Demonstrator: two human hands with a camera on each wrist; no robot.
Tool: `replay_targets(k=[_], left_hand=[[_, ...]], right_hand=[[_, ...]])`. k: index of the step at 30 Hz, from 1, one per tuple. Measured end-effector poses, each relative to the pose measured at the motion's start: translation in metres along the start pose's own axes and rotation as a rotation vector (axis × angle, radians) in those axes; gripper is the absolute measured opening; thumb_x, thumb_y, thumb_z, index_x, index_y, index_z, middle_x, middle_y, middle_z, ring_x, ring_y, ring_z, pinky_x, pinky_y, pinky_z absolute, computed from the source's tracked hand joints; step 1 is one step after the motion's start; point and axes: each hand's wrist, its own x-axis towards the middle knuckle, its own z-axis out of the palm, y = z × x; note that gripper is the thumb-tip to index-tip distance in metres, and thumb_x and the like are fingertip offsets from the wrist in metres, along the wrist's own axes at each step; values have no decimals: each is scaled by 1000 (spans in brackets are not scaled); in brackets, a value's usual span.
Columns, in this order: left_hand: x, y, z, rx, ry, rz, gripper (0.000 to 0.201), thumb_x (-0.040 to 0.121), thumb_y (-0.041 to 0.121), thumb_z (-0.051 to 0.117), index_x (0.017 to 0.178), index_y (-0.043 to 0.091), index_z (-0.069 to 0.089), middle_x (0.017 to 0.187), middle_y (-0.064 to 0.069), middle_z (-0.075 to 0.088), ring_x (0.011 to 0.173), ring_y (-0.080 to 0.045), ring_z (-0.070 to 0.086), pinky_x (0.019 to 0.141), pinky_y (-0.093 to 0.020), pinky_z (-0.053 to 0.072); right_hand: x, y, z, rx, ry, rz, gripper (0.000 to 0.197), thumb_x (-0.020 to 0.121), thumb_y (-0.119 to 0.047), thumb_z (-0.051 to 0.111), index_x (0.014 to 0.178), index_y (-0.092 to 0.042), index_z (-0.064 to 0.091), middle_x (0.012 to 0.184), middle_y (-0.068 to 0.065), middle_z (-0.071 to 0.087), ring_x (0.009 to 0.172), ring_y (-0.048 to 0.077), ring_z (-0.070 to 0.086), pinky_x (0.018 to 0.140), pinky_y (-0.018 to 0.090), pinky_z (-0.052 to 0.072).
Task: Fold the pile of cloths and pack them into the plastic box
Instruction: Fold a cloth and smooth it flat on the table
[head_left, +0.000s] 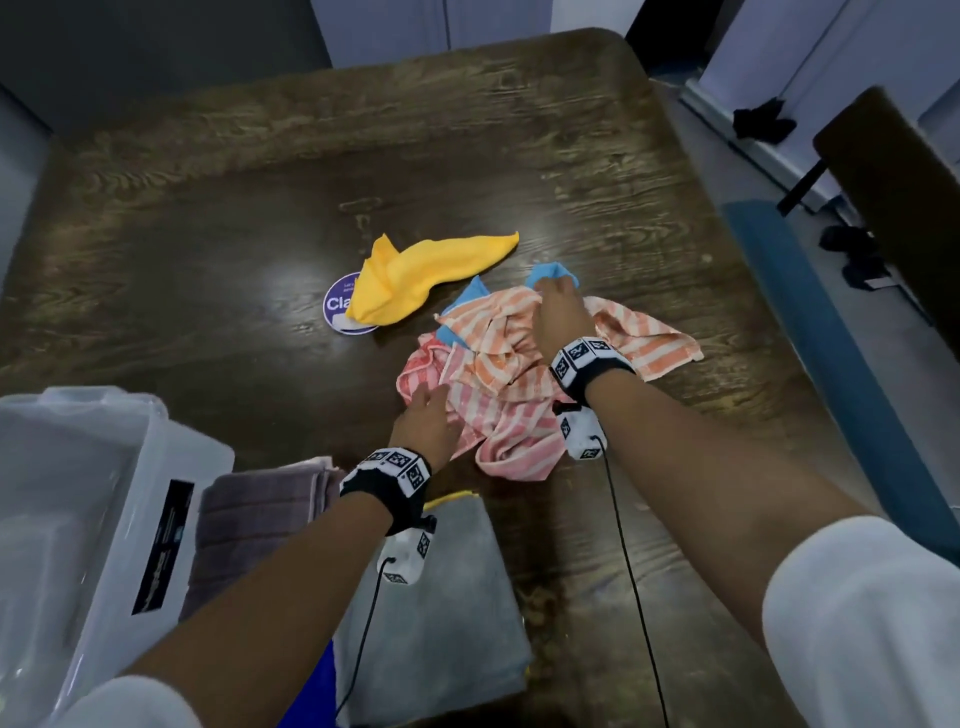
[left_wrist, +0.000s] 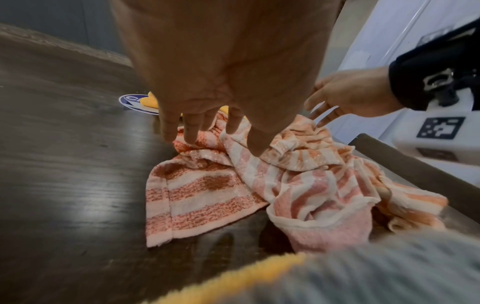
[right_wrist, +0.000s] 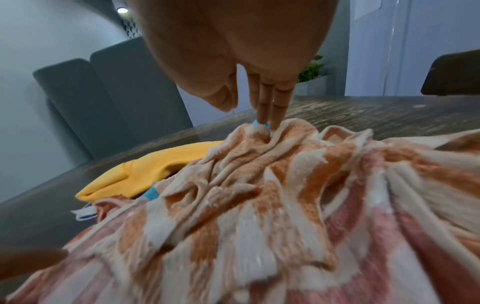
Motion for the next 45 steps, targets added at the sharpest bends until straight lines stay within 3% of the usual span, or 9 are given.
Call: replay_targets(k=[6,8,13,23,31,33,36,41,45], left_hand=[[33,-6,4,-20,-83,-24,75,100,21,52,160,29,8,167,-14,-1,151,-35,20,111,-48,38],[37,-6,7,-9,-109,-31,75,100,20,50,161,29,6,167,-13,-4,153,-33,13,115,-46,33],[40,-6,12,6,-89,-46,74,100,19,50,160,30,10,167,-12,0,152,-33,16,116,-46,34],[20,-14,7,114,-96,16,59,104,23,44,158,25,23,165,-6,16,143,-31,36,108,-41,40],[-2,-14,-16,75,-196,-18,59,102,31,53,155,18,31,159,-12,36,143,-30,39,113,-39,37],[-12,-8,-25,22,-151,-2,60,102,29,55,155,15,31,156,-13,39,141,-31,42,110,-38,39],[-30,7,-43,-119,-10,101,66,100,28,58,156,16,25,155,-15,40,139,-33,43,108,-40,39],[-60,49,-81,-620,233,309,65,94,37,63,147,25,28,141,-4,53,126,-20,54,99,-35,48],[-85,67,-108,-561,391,255,20,101,26,54,110,8,56,102,-11,66,97,-29,63,72,-32,41]], right_hand=[[31,5,13,28,-60,140,87,92,7,43,160,-34,6,165,19,7,92,36,65,62,37,47],[33,15,22,-25,-131,122,88,94,4,43,160,-37,2,166,21,4,96,39,65,64,37,46],[27,25,28,-105,-205,91,53,97,-10,48,148,-17,37,144,18,41,120,41,55,92,47,47],[15,2,-8,-14,-7,152,31,99,-23,58,125,-5,52,129,15,56,108,35,63,76,39,47],[-27,-37,-66,-53,161,-121,31,98,-34,60,106,-4,59,118,14,52,109,32,51,87,40,42],[-44,-52,-82,-66,202,-219,27,100,-29,57,108,-3,59,117,17,52,109,35,50,91,42,40],[-72,-78,-108,29,214,-285,22,103,-24,47,112,-4,53,110,19,61,98,41,58,75,44,41],[-112,-116,-154,149,246,-381,16,104,-24,44,108,-8,44,89,10,62,74,31,54,61,35,33],[-130,-134,-181,248,262,-414,21,106,-32,44,98,-13,44,81,3,61,70,29,55,61,34,35]])
